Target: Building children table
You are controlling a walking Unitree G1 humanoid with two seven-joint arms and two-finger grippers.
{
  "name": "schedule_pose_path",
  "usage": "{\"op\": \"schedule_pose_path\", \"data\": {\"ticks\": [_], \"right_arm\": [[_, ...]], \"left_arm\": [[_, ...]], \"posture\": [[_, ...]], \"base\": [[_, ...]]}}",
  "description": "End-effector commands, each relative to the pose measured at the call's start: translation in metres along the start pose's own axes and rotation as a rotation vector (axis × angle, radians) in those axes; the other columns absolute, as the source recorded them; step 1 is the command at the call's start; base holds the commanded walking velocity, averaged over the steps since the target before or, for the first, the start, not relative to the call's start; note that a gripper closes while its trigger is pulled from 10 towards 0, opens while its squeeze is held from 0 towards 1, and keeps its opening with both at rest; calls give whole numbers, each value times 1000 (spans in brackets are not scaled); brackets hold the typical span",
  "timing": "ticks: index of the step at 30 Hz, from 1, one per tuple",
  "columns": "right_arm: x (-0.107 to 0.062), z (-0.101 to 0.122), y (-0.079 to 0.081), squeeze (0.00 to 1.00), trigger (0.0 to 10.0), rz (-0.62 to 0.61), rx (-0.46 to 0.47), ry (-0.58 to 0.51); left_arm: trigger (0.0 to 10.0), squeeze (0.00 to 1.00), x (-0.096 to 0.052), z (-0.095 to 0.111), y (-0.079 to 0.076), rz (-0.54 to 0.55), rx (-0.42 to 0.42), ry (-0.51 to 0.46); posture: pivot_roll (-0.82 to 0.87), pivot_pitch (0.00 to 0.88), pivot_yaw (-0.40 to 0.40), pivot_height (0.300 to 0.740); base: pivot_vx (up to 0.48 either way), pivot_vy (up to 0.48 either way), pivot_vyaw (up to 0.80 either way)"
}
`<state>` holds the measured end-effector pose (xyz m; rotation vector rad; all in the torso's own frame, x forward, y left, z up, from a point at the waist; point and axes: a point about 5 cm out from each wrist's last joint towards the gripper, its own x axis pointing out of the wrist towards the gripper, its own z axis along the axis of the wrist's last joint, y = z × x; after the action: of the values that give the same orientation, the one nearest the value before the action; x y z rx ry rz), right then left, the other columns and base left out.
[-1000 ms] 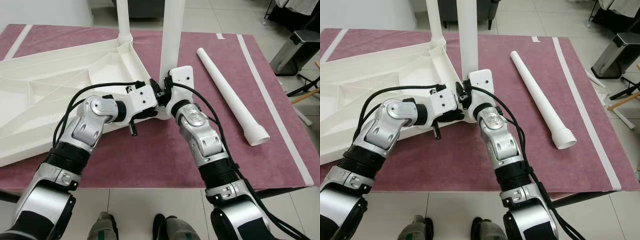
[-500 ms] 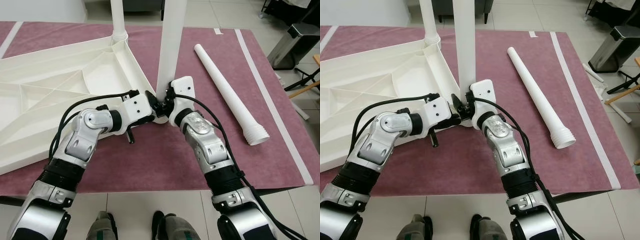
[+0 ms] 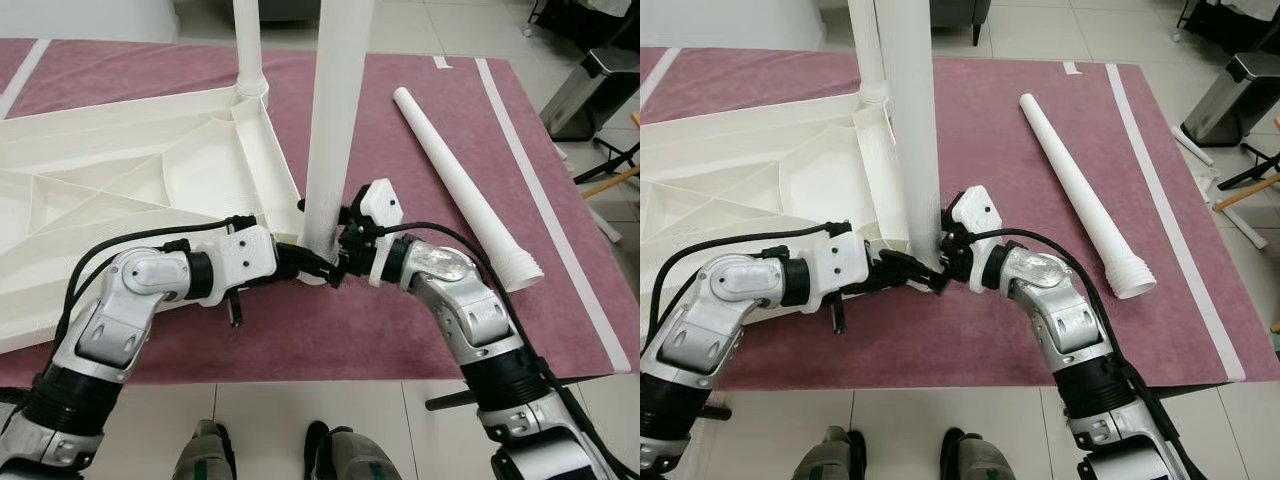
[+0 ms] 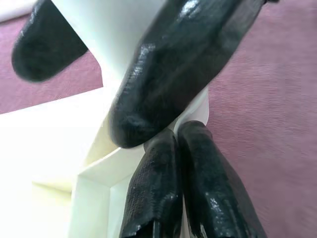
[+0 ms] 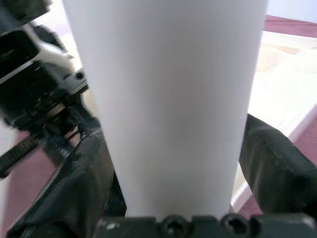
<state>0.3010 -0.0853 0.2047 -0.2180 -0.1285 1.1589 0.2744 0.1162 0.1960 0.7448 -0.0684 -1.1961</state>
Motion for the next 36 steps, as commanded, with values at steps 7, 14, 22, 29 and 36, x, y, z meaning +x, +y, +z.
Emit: {"op": "schedule_pose_path", "data": {"ticks": [7,14,22,29,36], "right_arm": [[-7,3,6,0,4902,173,-5,18],[-5,6,12,0,0,217,31,-16],[6,-8,8,0,0,37,75,24],[18,-23,0,0,0,-225,87,106],[26,-36,0,0,0,-444,109,170]], "left_arm": [[0,0,-17,16,-8,-44,59,-69],[0,0,-19,18,-10,-47,53,-73],[0,0,-11,16,1,34,43,-59],[0,0,4,12,21,142,32,-26],[0,0,21,6,40,217,9,16]], "posture": [[129,137,-36,740],[131,139,-37,740],[128,146,-38,740],[123,157,-37,740],[118,163,-32,740]], "base": [[0,0,0],[0,0,0],[0,0,0],[0,0,0],[0,0,0]]}}
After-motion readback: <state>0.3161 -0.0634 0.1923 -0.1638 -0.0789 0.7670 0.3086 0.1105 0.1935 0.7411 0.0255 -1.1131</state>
